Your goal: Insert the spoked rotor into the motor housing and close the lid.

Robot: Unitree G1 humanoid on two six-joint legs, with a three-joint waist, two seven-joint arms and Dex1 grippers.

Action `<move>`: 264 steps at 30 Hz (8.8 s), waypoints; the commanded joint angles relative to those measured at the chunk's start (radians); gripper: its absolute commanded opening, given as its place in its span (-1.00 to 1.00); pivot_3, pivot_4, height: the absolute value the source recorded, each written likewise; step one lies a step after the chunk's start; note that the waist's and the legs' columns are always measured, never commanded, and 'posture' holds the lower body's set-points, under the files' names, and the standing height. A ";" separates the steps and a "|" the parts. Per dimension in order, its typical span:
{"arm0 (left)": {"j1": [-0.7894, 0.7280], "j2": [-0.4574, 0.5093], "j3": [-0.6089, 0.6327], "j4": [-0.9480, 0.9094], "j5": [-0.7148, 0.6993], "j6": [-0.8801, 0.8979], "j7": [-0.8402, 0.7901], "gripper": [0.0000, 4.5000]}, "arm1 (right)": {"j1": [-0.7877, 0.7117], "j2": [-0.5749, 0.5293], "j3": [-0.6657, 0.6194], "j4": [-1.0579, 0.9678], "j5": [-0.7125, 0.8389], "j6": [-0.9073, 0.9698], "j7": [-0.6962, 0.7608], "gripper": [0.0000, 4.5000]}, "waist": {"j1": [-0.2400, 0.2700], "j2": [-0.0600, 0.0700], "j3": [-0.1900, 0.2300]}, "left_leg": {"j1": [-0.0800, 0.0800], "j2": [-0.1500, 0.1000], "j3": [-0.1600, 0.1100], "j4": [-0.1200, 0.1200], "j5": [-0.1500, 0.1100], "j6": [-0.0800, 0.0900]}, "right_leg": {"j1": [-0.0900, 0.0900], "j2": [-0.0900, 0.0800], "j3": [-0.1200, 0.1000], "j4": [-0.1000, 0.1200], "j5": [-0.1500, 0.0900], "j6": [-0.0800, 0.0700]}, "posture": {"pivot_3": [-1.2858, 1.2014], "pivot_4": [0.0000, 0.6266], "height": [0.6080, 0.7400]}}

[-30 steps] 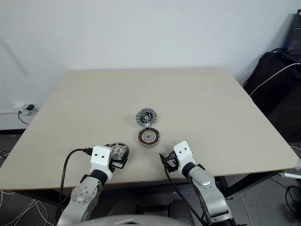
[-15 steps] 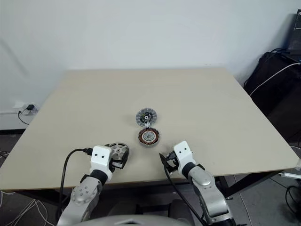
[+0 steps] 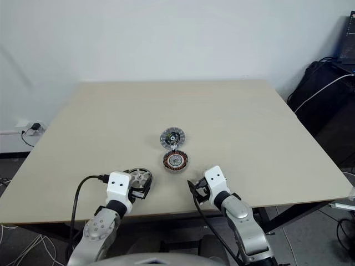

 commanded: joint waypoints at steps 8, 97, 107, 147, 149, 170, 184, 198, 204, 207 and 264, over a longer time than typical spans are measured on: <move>-0.004 0.010 -0.004 -0.018 0.002 0.005 -0.005 1.00 | -0.023 0.031 0.030 0.122 -0.031 -0.069 -0.022 0.99 | -0.001 0.000 0.000 | 0.000 0.000 0.000 0.000 0.000 0.000 | 0.000 0.000 0.000 0.000 0.000 0.000 | 0.03 -1.00 1.00; 0.002 -0.012 0.001 -0.016 0.002 -0.032 0.045 1.00 | -0.495 0.200 0.078 0.549 -0.109 -0.125 -0.041 -0.70 | -0.005 0.002 -0.002 | 0.000 -0.001 0.000 -0.001 0.000 0.000 | -0.002 0.002 -0.002 0.001 0.004 -0.006 | 0.03 -1.00 1.00; 0.004 -0.017 0.001 -0.016 0.003 -0.031 0.050 1.00 | -0.494 0.200 0.079 0.567 -0.108 -0.128 -0.034 -0.70 | -0.005 0.002 -0.002 | 0.000 -0.001 0.000 -0.001 0.000 0.000 | -0.002 0.002 -0.002 0.001 0.004 -0.006 | 0.03 -1.00 1.00; 0.001 -0.024 0.002 -0.012 0.005 -0.034 0.054 1.00 | -0.572 0.242 0.064 0.604 -0.138 -0.093 -0.087 -0.98 | -0.006 0.003 -0.001 | 0.000 -0.001 0.000 -0.001 0.000 0.000 | -0.002 0.002 -0.002 0.001 0.004 -0.006 | 0.03 -1.00 1.00; 0.002 -0.025 0.002 -0.013 0.006 -0.035 0.054 1.00 | -0.575 0.242 0.062 0.615 -0.140 -0.091 -0.087 -0.98 | -0.007 0.003 -0.001 | 0.000 -0.001 0.000 -0.001 0.000 0.000 | -0.002 0.002 -0.002 0.001 0.004 -0.006 | 0.03 -1.00 1.00; 0.006 -0.026 0.011 -0.023 0.010 -0.054 0.062 1.00 | -0.595 0.242 0.059 0.667 -0.147 -0.151 -0.086 -0.98 | -0.015 0.004 -0.001 | 0.001 -0.001 0.000 -0.001 0.000 0.000 | -0.002 0.002 -0.002 0.001 0.004 -0.006 | 0.03 -1.00 1.00; 0.132 -0.200 0.180 -0.030 -0.351 -0.074 0.044 1.00 | -0.294 0.108 0.049 0.138 -0.076 -0.044 0.019 -0.98 | -0.005 0.002 0.000 | 0.000 0.000 0.000 -0.001 0.000 0.000 | -0.002 -0.001 -0.002 0.000 0.001 -0.001 | 0.03 -1.00 1.00; 0.071 -0.254 0.279 0.025 -0.604 0.073 0.086 1.00 | -0.224 0.091 0.026 0.047 -0.058 0.024 -0.016 -0.98 | -0.003 -0.002 0.002 | 0.000 0.000 0.000 0.000 0.000 0.000 | -0.001 0.003 -0.003 -0.001 0.000 0.000 | 0.03 -1.00 1.00; 0.040 -0.243 0.278 0.042 -0.684 0.107 0.062 1.00 | -0.210 0.093 0.032 0.036 -0.059 0.030 -0.024 -0.98 | -0.003 -0.002 0.002 | 0.000 0.000 0.000 -0.001 0.000 0.000 | -0.001 0.003 -0.003 -0.001 0.000 0.000 | 0.03 -1.00 1.00; 0.030 -0.238 0.273 0.047 -0.715 0.118 0.051 1.00 | -0.206 0.094 0.035 0.034 -0.058 0.032 -0.026 -0.98 | -0.004 -0.002 0.002 | 0.000 0.000 0.000 -0.001 0.000 0.000 | -0.001 0.003 -0.003 -0.001 0.000 0.000 | 0.03 -1.00 1.00; -0.410 -0.311 0.149 0.366 -1.145 0.251 -0.061 -0.80 | -0.155 0.085 0.021 -0.013 -0.059 0.051 -0.067 -1.00 | -0.002 -0.005 0.001 | 0.002 0.000 -0.001 0.001 0.003 0.005 | 0.007 0.009 0.000 -0.005 0.002 0.000 | 0.03 -1.00 1.00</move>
